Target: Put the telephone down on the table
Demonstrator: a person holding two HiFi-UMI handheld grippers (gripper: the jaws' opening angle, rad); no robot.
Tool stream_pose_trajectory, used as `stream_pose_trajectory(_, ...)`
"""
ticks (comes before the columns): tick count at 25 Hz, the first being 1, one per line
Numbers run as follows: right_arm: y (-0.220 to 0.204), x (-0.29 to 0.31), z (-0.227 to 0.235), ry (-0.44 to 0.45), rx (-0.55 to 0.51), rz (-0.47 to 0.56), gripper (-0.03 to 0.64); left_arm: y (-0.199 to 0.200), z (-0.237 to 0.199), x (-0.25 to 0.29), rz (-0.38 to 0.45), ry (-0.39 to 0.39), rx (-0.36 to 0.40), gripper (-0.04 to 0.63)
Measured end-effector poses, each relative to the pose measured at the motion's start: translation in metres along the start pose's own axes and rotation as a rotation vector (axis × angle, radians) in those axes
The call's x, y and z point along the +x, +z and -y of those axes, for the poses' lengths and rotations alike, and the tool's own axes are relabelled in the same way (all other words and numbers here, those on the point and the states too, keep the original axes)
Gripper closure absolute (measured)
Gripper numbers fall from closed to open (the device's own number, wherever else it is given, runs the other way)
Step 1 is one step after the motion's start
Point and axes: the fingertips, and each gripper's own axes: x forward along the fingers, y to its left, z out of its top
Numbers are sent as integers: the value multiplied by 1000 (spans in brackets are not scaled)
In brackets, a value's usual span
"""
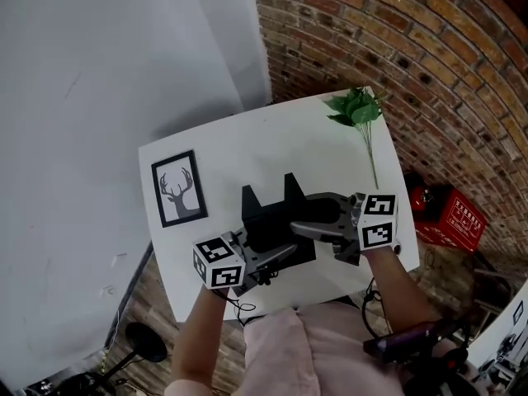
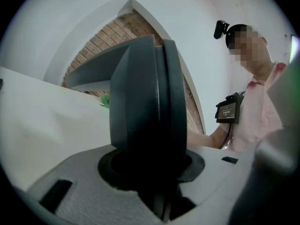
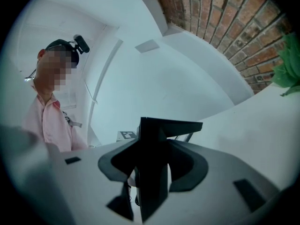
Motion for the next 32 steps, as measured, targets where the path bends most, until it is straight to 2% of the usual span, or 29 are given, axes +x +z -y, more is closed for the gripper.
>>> stream_pose_trajectory(12,-40,-2,44,-31,125,-41,431,-39,-33,16,-13,-10,-144,428)
stream_pose_trajectory(32,-73,1,80,-58,283,-63,428,-70,-57,22,-63,-16,-332,428)
